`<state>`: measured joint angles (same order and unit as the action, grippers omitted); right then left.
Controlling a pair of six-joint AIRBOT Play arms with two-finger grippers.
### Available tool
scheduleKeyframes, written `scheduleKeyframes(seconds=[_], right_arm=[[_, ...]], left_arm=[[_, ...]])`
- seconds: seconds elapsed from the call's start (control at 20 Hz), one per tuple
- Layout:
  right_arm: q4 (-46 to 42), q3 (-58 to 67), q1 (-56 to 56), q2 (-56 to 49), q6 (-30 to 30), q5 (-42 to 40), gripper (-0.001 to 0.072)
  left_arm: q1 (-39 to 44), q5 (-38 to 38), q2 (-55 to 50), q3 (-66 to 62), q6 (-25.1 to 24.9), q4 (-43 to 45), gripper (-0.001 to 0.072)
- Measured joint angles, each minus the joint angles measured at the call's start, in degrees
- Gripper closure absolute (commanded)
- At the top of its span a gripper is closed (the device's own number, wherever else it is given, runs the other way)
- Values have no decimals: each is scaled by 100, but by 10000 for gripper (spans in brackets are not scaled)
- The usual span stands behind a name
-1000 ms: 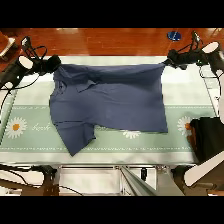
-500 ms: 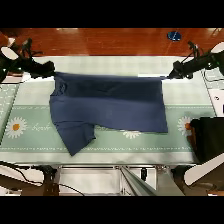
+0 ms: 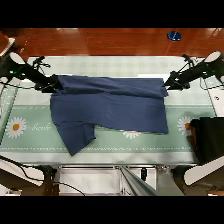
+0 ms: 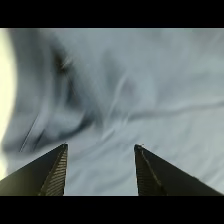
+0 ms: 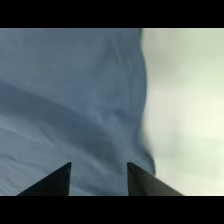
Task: Fold the shirts.
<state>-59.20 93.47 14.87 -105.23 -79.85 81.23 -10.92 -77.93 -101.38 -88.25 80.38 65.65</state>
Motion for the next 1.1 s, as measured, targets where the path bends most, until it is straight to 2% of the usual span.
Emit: scheduleKeyframes(seconds=[0.25,0.45,0.65,0.8,1.0,1.05,1.1], right_arm=[[-658,-758,573,1425,-229,-28,304],[-824,-2721,984,3106,-273,-841,304],[-393,-4653,1121,4446,-105,-1521,304],[63,-5449,1152,4863,70,-1711,304],[378,-5875,1165,5049,197,-1788,304],[435,-5921,1165,5064,210,-1827,304],[468,-5952,1172,5082,225,-1843,304]], left_arm=[[-654,-190,1285,841,-149,81,198],[-1493,162,2684,2885,-328,70,198],[-2238,367,3397,4708,-546,-420,199],[-2352,640,3560,5534,-848,-1016,199],[-1978,1189,3585,6144,-1237,-1775,203],[-1799,1314,3541,6220,-1290,-1937,226],[-1613,1421,3491,6266,-1362,-2033,432]])
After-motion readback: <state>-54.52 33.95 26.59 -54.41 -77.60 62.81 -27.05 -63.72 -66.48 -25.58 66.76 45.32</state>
